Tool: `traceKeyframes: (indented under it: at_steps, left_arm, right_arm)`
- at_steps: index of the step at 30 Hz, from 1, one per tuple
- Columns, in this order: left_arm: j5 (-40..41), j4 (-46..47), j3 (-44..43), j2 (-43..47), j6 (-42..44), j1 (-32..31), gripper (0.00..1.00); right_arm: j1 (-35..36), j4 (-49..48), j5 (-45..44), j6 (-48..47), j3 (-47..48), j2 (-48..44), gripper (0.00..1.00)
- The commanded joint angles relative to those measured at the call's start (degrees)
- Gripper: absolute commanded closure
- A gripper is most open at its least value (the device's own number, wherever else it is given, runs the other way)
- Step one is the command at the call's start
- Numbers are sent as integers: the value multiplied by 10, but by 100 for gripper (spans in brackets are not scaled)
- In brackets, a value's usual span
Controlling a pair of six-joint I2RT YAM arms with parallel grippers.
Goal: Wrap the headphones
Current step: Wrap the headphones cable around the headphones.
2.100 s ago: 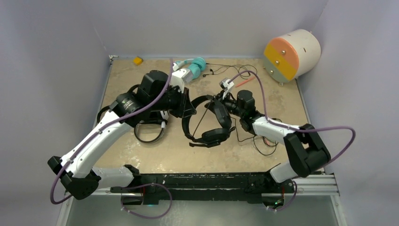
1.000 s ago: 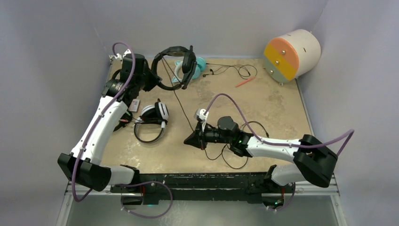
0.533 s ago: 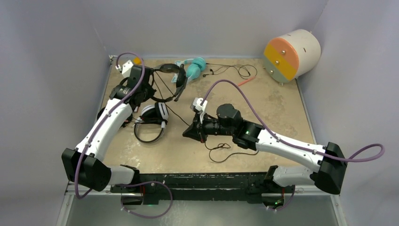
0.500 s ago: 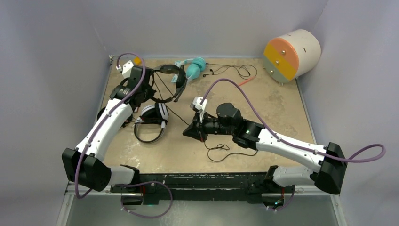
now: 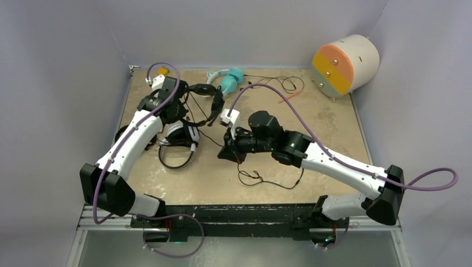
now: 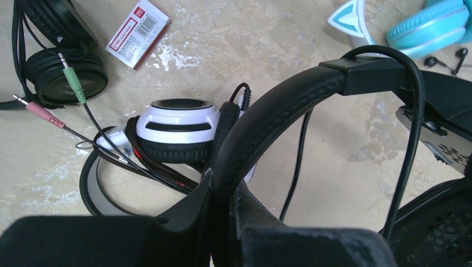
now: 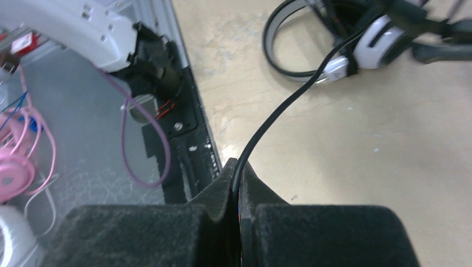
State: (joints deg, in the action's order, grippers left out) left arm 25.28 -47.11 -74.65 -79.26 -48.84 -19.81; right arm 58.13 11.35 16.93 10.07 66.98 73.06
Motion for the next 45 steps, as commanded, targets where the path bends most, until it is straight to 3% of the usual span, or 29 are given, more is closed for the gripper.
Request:
traceKeyframes:
  at_steps: [1,7,20,32,40,45]
  left_arm:
    - [-64,-34,-76,-28,-63,45,100]
    - [-156,-21,-113,-45,-61,86,100]
    - [-316,-24,-177,-71,-35,154,100]
    - [-265,-1,-173,-60,52,166,100]
    - [-210,16,-119,-44,1,160,100]
    - [-107,-6,-107,-49,-45,129,100]
  right_arm:
    - [5,45,104,-16,12,15,100]
    - [6,9,83,16,-86,-42,100]
    - [6,-6,71,25,-164,-80,100]
    - [5,34,56,7,-145,-108,100]
    - [7,58,114,13,-74,-89,100]
    - [20,69,125,8,-22,-57,100]
